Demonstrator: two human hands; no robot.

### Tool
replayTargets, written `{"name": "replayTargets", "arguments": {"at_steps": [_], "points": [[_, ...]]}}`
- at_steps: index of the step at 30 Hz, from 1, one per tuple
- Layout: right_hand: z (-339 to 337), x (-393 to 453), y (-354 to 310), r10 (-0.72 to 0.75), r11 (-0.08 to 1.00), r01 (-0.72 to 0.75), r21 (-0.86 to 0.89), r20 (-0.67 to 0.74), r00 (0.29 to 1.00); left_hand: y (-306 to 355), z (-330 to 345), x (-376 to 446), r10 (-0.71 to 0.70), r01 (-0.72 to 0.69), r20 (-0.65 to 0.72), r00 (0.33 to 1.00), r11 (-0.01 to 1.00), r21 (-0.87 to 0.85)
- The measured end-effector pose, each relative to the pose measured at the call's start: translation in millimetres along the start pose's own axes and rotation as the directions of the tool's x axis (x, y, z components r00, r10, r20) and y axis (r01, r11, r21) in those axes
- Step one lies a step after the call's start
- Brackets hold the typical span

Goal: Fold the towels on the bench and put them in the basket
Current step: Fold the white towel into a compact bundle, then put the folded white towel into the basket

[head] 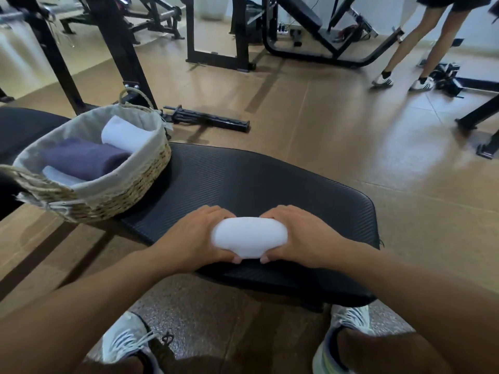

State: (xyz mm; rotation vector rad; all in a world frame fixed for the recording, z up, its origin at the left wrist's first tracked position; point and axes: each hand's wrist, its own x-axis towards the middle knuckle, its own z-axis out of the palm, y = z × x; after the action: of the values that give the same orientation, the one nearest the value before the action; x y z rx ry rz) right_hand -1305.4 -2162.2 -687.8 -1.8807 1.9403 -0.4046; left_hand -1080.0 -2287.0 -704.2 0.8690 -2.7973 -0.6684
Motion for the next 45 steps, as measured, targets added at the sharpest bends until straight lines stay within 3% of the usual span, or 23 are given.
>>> {"name": "replayTargets", "arguments": {"at_steps": [4,11,16,19,21,23,26,28,31,39,45], "points": [[-2,6,0,0.075,0.994,-0.078,0.079,0.036,0.997,7,-4,3,-0.087,0.085,-0.037,0.996,0.995,-0.044],[-6,11,3,0.136,0.961,-0.151,0.232,0.081,0.987,18,-4,2,-0.141,0.149,-0.117,0.983,0.987,0.056],[-12,6,9,0.14,0.948,-0.171,0.269,0.133,0.981,11,-1,-4,-0.2,0.195,-0.119,0.973,0.979,-0.053],[-18,2,6,0.132,0.926,-0.144,0.349,0.059,0.99,15,-4,-5,-0.201,0.197,-0.11,0.973,0.979,-0.054],[-25,0,1,0.167,0.843,-0.131,0.522,-0.023,0.986,20,-9,-5,-0.21,0.206,-0.062,0.976,0.977,-0.055],[-32,-1,-8,0.202,0.692,-0.093,0.716,-0.069,0.977,25,-12,-7,-0.198,0.202,0.046,0.979,0.971,-0.131],[-32,-4,-24,0.182,0.546,-0.032,0.837,-0.081,0.98,41,-12,-15,-0.11,0.121,0.051,0.993,0.91,-0.396],[-27,-6,-35,0.136,0.554,-0.019,0.832,-0.068,0.988,52,-15,-15,-0.155,0.073,-0.1,0.983,0.824,-0.563],[-19,-5,-42,0.115,0.599,0.005,0.8,-0.092,0.989,61,-25,-11,-0.24,0.053,-0.226,0.944,0.788,-0.614],[10,-3,-45,0.106,0.719,-0.061,0.692,-0.023,0.994,43,-20,-5,-0.392,0.183,-0.259,0.883,0.794,-0.579],[16,13,-56,0.063,0.739,-0.01,0.674,-0.054,0.997,30,-24,-3,-0.562,0.226,-0.269,0.782,0.658,-0.718]]}}
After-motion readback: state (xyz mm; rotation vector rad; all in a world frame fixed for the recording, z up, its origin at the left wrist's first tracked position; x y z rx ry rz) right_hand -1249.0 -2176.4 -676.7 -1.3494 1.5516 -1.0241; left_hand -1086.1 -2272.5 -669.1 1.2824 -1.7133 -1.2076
